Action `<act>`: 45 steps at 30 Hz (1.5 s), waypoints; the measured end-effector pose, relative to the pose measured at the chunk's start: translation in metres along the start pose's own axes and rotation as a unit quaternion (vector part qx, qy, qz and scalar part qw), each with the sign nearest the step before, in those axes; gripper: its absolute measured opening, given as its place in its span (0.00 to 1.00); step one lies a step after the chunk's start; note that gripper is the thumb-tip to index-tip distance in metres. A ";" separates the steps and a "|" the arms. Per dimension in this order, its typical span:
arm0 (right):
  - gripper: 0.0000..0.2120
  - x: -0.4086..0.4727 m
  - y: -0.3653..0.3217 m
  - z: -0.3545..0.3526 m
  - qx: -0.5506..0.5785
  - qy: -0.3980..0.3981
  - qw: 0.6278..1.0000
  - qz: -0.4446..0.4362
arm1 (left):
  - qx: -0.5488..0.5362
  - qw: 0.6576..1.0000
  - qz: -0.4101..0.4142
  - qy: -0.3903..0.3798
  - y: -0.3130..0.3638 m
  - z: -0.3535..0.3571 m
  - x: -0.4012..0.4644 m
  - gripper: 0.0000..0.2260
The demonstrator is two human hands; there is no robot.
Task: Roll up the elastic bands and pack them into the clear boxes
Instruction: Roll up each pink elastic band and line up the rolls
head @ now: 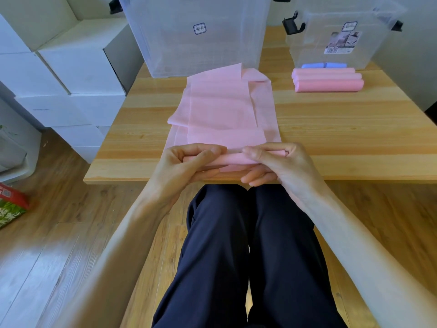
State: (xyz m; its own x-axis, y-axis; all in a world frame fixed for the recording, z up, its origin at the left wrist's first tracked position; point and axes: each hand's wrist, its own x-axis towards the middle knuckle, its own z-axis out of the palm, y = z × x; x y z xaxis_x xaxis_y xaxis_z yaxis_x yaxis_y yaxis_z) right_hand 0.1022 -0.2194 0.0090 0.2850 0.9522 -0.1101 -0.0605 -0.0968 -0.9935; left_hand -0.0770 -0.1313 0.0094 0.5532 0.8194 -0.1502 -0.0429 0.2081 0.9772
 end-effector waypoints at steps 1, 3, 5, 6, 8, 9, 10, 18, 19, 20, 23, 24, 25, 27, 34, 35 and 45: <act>0.10 0.000 0.000 0.001 0.005 0.002 1.000 0.001 | 0.004 1.000 0.005 0.003 -0.001 0.000 0.000 0.09; 0.12 -0.001 0.000 0.000 0.014 -0.002 1.000 0.002 | 0.014 1.000 0.009 0.008 -0.003 0.001 0.000 0.10; 0.11 -0.002 0.001 -0.001 0.011 -0.008 1.000 -0.007 | 0.026 1.000 0.013 0.008 -0.003 0.001 0.000 0.10; 0.10 -0.002 0.002 -0.002 0.006 -0.008 1.000 -0.013 | 0.031 0.999 0.014 0.004 -0.002 0.000 -0.001 0.10; 0.09 -0.002 0.002 -0.003 0.003 -0.005 1.000 -0.015 | 0.039 0.999 0.013 -0.021 -0.001 -0.001 -0.002 0.12; 0.11 -0.003 0.002 -0.003 0.007 -0.004 1.000 -0.012 | 0.044 0.998 0.013 -0.034 0.000 -0.001 -0.003 0.13; 0.14 -0.004 0.001 -0.004 0.010 -0.004 1.000 -0.009 | 0.046 0.998 0.016 -0.042 0.000 0.000 -0.004 0.14; 0.09 -0.004 0.003 -0.009 0.002 -0.014 1.000 -0.021 | 0.020 0.999 0.018 -0.029 -0.003 0.007 -0.004 0.13; 0.10 -0.005 0.002 -0.009 0.002 -0.018 1.000 -0.021 | 0.015 0.999 0.019 -0.028 -0.003 0.007 -0.004 0.13; 0.11 -0.007 0.002 -0.008 0.005 -0.023 0.999 -0.022 | 0.011 0.999 0.019 -0.024 -0.004 0.008 -0.004 0.13; 0.12 -0.009 0.002 -0.008 0.002 -0.033 0.999 -0.032 | 0.029 0.999 0.034 -0.002 -0.005 0.009 -0.004 0.11; 0.11 -0.009 0.002 -0.008 -0.004 -0.034 0.999 -0.035 | 0.043 0.998 0.040 0.001 -0.004 0.009 -0.004 0.11; 0.11 -0.010 0.003 -0.008 -0.006 -0.032 0.999 -0.036 | 0.054 0.998 0.045 -0.003 -0.004 0.009 -0.004 0.12; 0.12 -0.009 0.004 -0.009 0.006 -0.019 0.999 -0.033 | 0.054 0.997 0.048 -0.024 -0.003 0.010 -0.006 0.12; 0.12 -0.009 0.002 -0.011 0.017 -0.019 0.999 -0.030 | 0.037 0.998 0.045 -0.016 -0.002 0.010 -0.003 0.11; 0.11 -0.008 0.001 -0.010 0.015 -0.010 0.999 -0.029 | 0.039 0.998 0.048 -0.023 -0.002 0.010 -0.003 0.11; 0.09 -0.005 0.000 -0.009 0.026 -0.002 0.999 -0.032 | 0.025 0.998 0.047 -0.012 0.000 0.010 -0.001 0.11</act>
State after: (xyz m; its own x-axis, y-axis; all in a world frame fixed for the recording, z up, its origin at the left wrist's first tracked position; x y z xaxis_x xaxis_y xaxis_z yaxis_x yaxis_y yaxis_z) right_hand 0.1094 -0.2263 0.0095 0.2867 0.9570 -0.0455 -0.0916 -0.0199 -0.9956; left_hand -0.0693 -0.1379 0.0116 0.5692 0.8204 -0.0536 -0.0553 0.1032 0.9931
